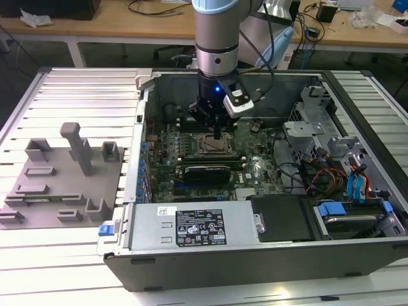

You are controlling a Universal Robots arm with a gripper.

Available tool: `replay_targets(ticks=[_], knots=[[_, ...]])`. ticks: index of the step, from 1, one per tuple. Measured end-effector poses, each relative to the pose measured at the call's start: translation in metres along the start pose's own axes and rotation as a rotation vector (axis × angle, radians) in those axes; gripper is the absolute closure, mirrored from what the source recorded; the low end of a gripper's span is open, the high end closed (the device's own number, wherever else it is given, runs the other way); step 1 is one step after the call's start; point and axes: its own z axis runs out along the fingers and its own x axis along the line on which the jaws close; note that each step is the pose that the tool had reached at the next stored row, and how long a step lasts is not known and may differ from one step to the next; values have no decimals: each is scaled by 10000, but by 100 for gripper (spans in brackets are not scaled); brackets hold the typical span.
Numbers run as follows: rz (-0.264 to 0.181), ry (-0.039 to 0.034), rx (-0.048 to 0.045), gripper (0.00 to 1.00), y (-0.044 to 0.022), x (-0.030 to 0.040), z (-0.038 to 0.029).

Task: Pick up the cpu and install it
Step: 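Install the first cpu locking lever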

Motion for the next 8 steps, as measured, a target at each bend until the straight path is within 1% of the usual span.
replay_targets(ticks=[1, 2, 4, 8], knots=[[-173, -8, -17, 89, 0, 0, 2], [-636, -28, -55, 89, 0, 1, 3], [-725, -34, -62, 89, -22, 13, 3], [-727, -34, -63, 89, -75, 25, 5]])
